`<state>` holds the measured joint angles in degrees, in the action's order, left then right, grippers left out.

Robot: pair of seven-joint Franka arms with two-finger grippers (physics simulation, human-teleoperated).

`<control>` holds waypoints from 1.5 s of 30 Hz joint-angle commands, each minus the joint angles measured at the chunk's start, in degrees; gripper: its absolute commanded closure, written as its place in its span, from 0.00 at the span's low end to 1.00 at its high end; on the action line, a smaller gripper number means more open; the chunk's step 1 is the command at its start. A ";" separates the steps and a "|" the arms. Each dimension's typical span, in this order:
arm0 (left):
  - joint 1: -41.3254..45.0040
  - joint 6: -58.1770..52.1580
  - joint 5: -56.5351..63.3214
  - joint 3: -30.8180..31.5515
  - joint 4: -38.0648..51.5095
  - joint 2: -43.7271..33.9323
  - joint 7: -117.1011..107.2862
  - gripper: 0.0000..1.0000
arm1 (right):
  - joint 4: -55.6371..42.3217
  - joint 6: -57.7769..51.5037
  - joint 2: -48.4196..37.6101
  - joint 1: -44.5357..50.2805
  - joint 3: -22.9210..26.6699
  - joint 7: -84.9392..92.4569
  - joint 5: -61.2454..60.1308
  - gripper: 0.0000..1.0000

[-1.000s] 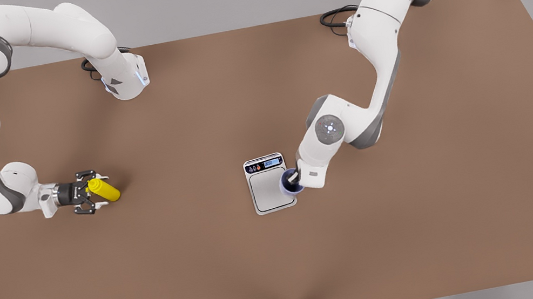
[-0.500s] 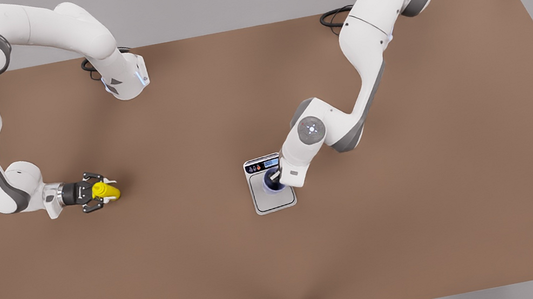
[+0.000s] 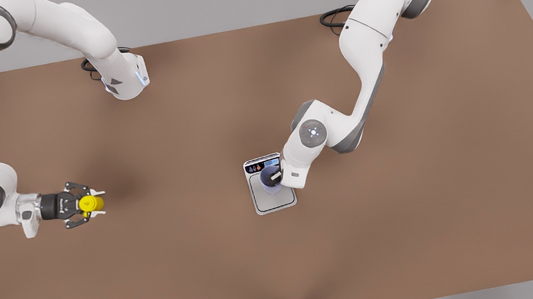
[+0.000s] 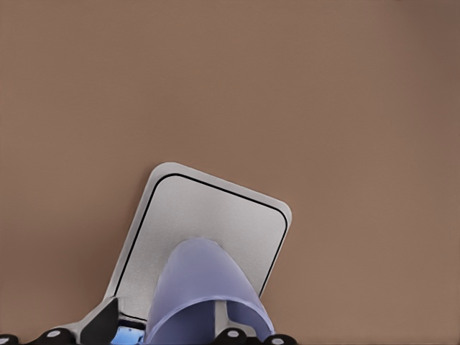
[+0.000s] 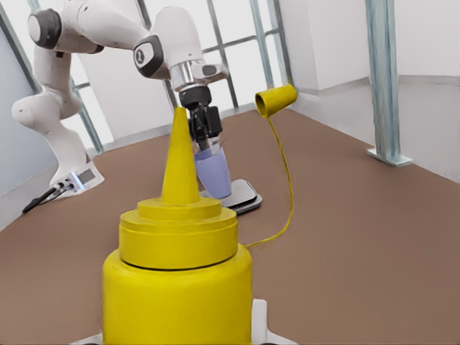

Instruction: Move cup to the weight, pick up sauce bottle, pour sauce

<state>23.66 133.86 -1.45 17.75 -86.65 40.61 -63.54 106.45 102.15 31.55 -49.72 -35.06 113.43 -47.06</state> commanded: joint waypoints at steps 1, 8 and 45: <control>-0.01 0.00 0.13 0.00 0.08 0.00 0.09 0.00 | -0.62 0.77 -0.88 1.11 -0.18 -1.63 0.04 0.60; -0.01 -3.42 -0.05 -0.26 -0.01 -1.94 0.09 0.00 | -7.48 12.11 -3.87 21.15 -0.18 -16.92 -0.05 0.60; -12.58 -43.15 3.38 -27.86 -6.43 -32.17 54.40 0.00 | -21.81 10.97 -1.14 55.97 23.11 -27.39 -9.62 0.60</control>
<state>11.12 90.70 1.91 -10.08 -93.01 8.44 -9.14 85.07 112.13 30.50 3.54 -12.05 88.83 -58.41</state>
